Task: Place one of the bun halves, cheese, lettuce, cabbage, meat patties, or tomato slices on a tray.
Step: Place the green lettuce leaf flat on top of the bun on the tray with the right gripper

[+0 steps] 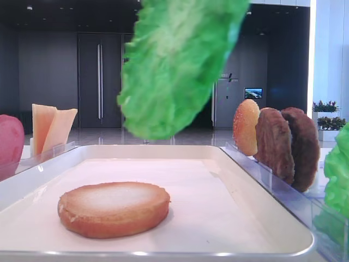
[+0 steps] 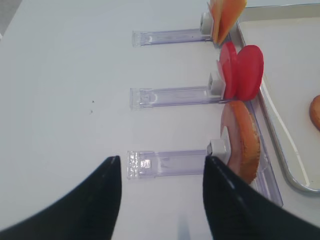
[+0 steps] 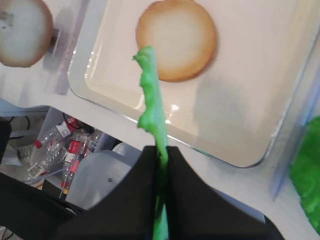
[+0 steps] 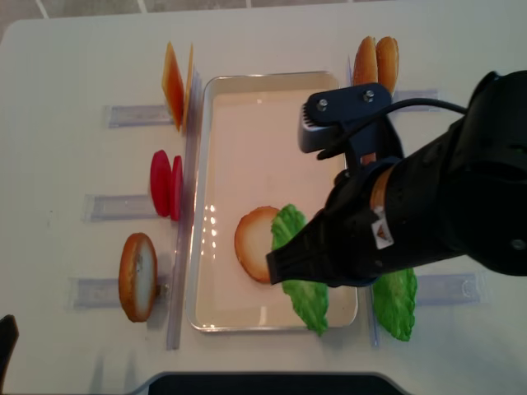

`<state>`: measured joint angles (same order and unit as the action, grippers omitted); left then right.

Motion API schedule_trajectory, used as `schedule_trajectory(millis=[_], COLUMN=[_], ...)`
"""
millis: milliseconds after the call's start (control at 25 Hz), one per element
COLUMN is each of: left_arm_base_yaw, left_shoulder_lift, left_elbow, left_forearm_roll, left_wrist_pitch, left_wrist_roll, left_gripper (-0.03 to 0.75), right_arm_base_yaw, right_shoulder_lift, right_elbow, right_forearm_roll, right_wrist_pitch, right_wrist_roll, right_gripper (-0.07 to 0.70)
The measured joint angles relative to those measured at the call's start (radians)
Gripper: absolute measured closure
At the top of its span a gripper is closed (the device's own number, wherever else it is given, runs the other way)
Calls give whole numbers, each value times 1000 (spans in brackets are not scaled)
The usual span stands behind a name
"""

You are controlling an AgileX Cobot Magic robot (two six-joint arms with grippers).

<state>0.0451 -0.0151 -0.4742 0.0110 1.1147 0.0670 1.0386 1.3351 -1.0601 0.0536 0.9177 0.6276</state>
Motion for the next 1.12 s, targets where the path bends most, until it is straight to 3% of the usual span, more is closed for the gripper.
schedule_trajectory(millis=[160,240,320,440,640,760,960,1120], left_arm_base_yaw=[0,0,0,0,0,0,0,0], left_shoulder_lift=[0,0,0,0,0,0,0,0], left_elbow=[0,0,0,0,0,0,0,0], left_forearm_roll=[0,0,0,0,0,0,0,0], left_wrist_pitch=[0,0,0,0,0,0,0,0], left_wrist_roll=[0,0,0,0,0,0,0,0], left_gripper=[314,314,314,314,314,314,314,314], right_arm_base_yaw=[19,19,17,-18,-151,-227,-331,-370], right_shoulder_lift=[51,58,59,60,60,61,61,105], right_elbow=[-14,-14,-14,-6,79,156,264,293], right_forearm_roll=[79,144,246,518,1039,1277,1462,1562], right_wrist_pitch=[-71,-115,-178,-232,-239,-253,-245,-190], right_wrist_roll=[-73,-157,-287,-570,-1079,-1308,-1492,-1572], right_gripper=[595,595,595,595,595,595,595,595])
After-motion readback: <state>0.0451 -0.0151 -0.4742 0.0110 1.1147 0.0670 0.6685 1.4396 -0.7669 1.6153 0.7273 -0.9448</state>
